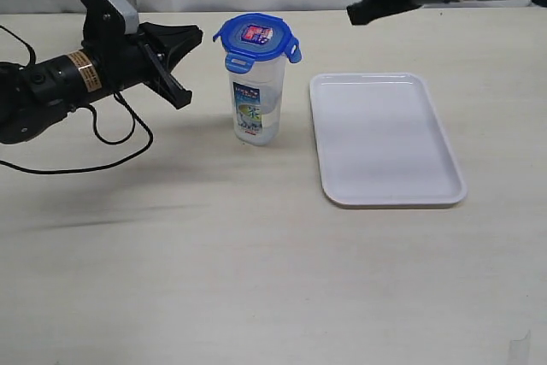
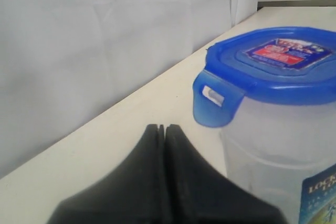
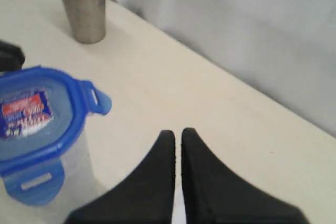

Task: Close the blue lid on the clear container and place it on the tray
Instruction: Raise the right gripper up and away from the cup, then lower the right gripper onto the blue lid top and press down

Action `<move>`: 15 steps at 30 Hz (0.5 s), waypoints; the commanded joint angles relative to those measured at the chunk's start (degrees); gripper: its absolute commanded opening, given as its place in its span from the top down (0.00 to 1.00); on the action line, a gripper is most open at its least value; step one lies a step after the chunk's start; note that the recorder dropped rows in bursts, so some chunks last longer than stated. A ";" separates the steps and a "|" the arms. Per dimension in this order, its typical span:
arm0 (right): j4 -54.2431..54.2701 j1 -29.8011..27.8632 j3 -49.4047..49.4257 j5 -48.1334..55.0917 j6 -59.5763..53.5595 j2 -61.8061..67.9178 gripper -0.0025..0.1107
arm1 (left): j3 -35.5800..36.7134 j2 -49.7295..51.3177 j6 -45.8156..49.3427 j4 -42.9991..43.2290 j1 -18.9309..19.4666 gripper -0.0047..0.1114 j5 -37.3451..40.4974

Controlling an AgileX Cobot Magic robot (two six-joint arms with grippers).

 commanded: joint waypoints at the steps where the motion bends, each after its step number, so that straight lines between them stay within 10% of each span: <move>1: 0.14 5.71 0.48 10.34 7.59 -5.47 0.94 | 0.04 -0.30 -0.10 -0.70 0.12 0.96 4.44; 10: 1.23 21.83 0.48 47.40 0.07 -8.36 0.94 | 0.64 -0.53 -2.29 -0.02 0.12 0.96 9.20; 15: 38.40 25.93 -9.03 58.92 -36.04 -6.26 0.94 | 0.64 -0.99 -2.69 -0.02 0.12 0.96 10.51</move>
